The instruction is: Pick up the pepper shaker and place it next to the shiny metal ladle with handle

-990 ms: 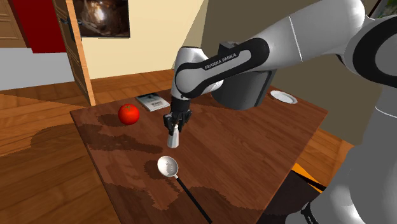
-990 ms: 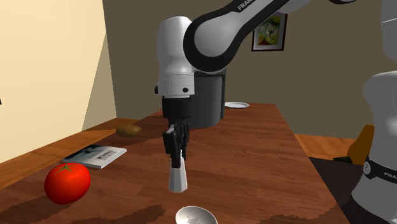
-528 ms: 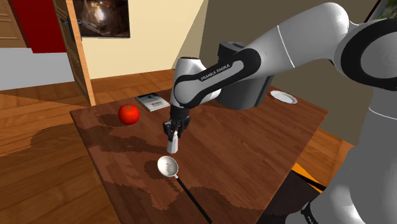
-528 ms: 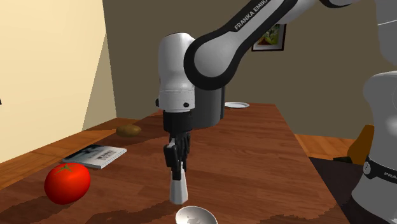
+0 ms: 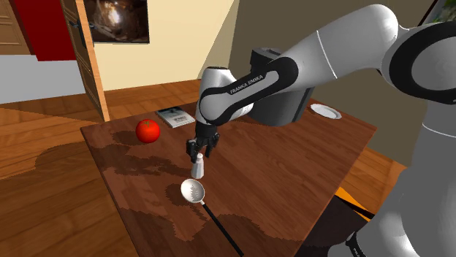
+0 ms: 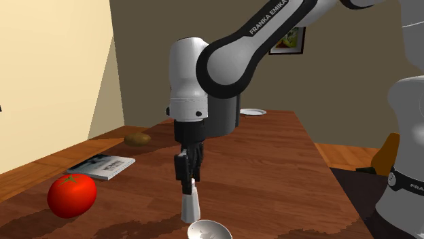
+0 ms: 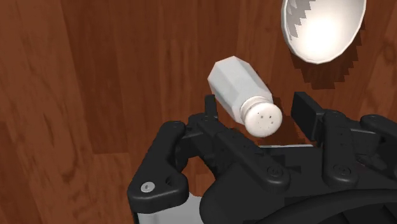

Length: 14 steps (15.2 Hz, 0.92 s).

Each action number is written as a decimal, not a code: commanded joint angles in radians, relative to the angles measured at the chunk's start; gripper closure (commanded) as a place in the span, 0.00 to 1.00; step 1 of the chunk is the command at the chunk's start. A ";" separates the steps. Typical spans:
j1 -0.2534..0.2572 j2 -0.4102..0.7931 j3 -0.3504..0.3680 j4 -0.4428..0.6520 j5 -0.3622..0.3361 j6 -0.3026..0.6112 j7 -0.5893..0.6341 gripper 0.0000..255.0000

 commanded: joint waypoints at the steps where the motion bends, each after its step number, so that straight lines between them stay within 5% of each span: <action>1: 0.000 0.000 0.000 0.000 0.000 0.000 0.000 0.00; 14: -0.009 -0.072 -0.004 0.036 -0.003 -0.109 0.002 0.00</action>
